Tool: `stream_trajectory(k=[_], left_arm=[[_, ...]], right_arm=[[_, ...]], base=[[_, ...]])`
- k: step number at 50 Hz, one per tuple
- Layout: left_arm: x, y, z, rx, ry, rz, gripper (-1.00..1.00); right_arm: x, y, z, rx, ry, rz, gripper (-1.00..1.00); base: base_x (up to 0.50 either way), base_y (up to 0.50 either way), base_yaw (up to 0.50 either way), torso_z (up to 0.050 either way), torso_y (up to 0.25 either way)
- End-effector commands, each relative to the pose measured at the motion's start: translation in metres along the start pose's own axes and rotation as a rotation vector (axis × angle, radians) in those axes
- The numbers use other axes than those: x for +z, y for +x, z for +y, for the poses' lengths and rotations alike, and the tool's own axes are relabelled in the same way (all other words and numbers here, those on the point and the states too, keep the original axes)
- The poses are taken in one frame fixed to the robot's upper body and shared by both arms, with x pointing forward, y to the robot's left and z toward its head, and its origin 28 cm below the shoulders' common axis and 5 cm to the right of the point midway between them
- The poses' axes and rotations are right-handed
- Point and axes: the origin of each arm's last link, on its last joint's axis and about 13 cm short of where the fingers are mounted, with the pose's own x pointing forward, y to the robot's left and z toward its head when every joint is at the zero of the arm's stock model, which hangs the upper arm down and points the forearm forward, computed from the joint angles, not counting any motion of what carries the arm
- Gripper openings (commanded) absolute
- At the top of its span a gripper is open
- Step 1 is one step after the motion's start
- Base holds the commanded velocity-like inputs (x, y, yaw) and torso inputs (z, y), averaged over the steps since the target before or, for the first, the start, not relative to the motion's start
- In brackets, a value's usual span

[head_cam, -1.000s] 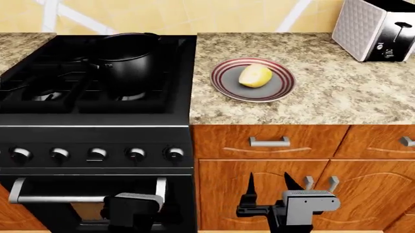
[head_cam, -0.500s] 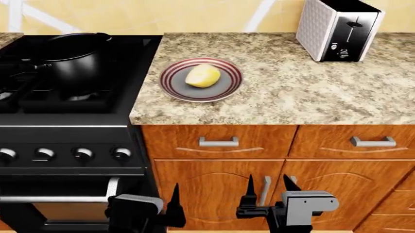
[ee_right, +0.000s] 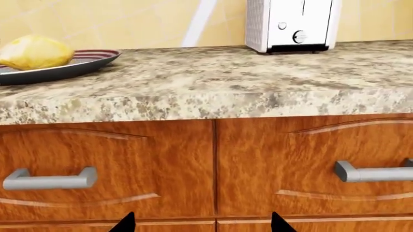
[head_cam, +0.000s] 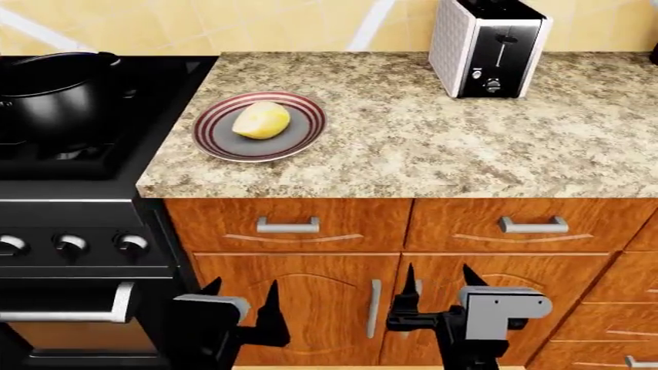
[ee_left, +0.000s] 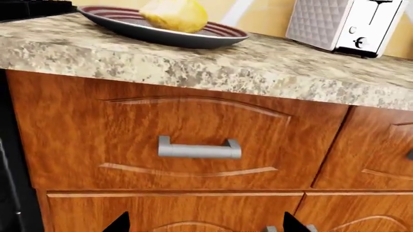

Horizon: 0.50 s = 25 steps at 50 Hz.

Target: Frozen meat rests on a plate on the counter. Retrieve the meat and place it in a pot on a burner. Then turn the burner on.

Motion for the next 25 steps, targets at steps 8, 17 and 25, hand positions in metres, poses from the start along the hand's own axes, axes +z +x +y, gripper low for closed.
stream_trajectory(k=[8, 17, 25], left_arm=[[0.114, -0.009, 0.009, -0.007, 0.058, 0.0, 1.0], [0.179, -0.023, 0.007, -0.038, 0.111, -0.091, 1.0], [0.193, -0.024, 0.004, -0.051, 0.1, -0.112, 1.0]], right_arm=[[0.112, -0.001, -0.025, 0.04, -0.051, -0.037, 1.0], [0.163, -0.005, -0.034, 0.097, -0.085, -0.12, 1.0], [0.173, -0.006, -0.036, 0.106, -0.111, -0.14, 1.0]], base=[[0.0, 0.0, 0.0, 0.0, 0.0], [0.36, 0.0, 0.0, 0.0, 0.0], [0.5, 0.0, 0.0, 0.0, 0.0]])
